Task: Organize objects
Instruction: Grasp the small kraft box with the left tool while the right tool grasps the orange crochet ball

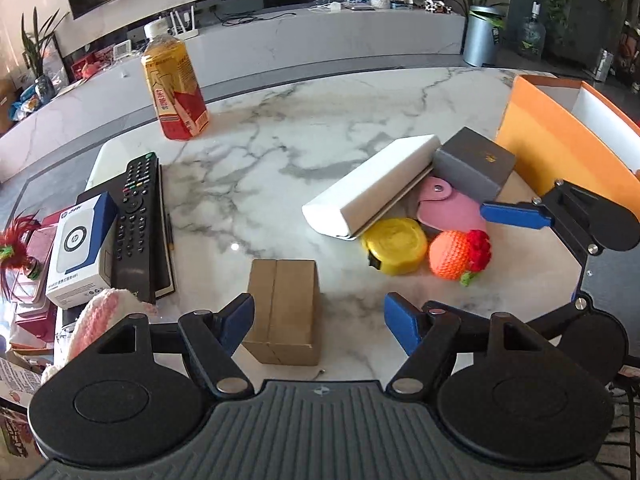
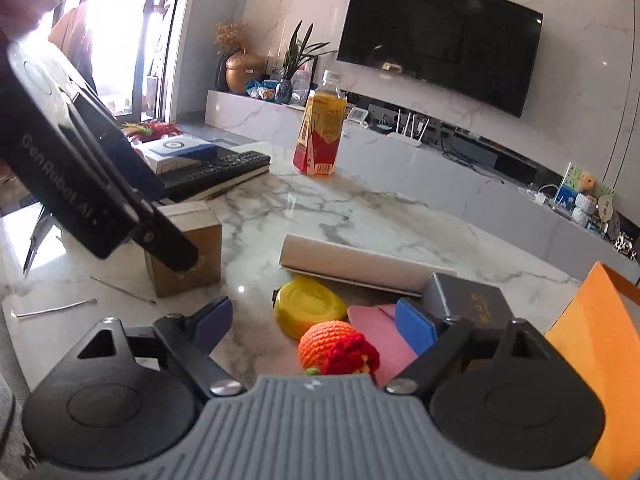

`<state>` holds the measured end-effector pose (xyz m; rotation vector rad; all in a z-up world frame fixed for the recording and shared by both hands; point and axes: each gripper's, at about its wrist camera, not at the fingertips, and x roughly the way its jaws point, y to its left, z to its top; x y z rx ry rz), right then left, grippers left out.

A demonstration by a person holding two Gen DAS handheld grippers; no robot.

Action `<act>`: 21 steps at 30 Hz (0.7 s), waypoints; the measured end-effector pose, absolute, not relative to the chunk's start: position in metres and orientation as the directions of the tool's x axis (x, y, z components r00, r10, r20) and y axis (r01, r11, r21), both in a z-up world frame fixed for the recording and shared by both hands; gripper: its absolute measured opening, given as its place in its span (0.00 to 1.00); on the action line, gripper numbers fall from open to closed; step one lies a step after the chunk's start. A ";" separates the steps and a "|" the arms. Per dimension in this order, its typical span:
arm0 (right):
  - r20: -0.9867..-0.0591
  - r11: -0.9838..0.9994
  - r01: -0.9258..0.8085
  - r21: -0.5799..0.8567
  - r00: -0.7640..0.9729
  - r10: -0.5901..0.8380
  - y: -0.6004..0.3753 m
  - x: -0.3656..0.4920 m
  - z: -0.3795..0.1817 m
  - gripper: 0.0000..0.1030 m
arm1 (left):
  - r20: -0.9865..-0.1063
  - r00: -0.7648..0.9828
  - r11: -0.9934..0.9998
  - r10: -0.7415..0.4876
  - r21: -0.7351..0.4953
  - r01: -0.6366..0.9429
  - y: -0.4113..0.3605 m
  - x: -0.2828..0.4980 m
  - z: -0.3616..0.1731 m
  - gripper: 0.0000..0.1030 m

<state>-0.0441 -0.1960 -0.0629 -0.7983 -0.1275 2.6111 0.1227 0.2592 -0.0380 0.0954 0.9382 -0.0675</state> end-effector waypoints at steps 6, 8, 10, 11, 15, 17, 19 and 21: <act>-0.525 -0.907 -0.389 -0.158 -0.745 0.411 -0.188 -0.045 -0.075 0.80 | -0.823 0.568 0.994 0.015 0.072 0.078 0.271 0.132 -0.049 0.82; -0.534 -0.909 -0.385 -0.161 -0.740 0.408 -0.187 -0.046 -0.078 0.78 | -0.820 0.572 0.994 0.027 0.080 0.068 0.271 0.137 -0.052 0.82; -0.546 -0.906 -0.387 -0.169 -0.729 0.413 -0.187 -0.047 -0.082 0.73 | -0.799 0.598 0.994 0.061 0.106 0.040 0.269 0.139 -0.056 0.82; -0.557 -0.907 -0.387 -0.166 -0.722 0.410 -0.186 -0.048 -0.084 0.73 | -0.791 0.608 0.993 0.067 0.113 0.038 0.268 0.139 -0.058 0.82; -0.535 -0.917 -0.360 -0.169 -0.748 0.393 -0.189 -0.049 -0.086 0.73 | -0.804 0.592 0.991 0.055 0.115 0.063 0.262 0.146 -0.069 0.68; -0.537 -0.914 -0.360 -0.186 -0.742 0.401 -0.192 -0.051 -0.088 0.73 | -0.803 0.582 0.979 0.131 0.199 0.054 0.255 0.148 -0.076 0.62; -0.539 -0.915 -0.351 -0.198 -0.741 0.400 -0.194 -0.051 -0.091 0.68 | -0.795 0.586 0.970 0.156 0.235 0.060 0.252 0.146 -0.080 0.59; -0.559 -0.922 -0.334 -0.196 -0.734 0.385 -0.195 -0.052 -0.094 0.52 | -0.793 0.588 0.972 0.160 0.231 0.048 0.252 0.145 -0.080 0.59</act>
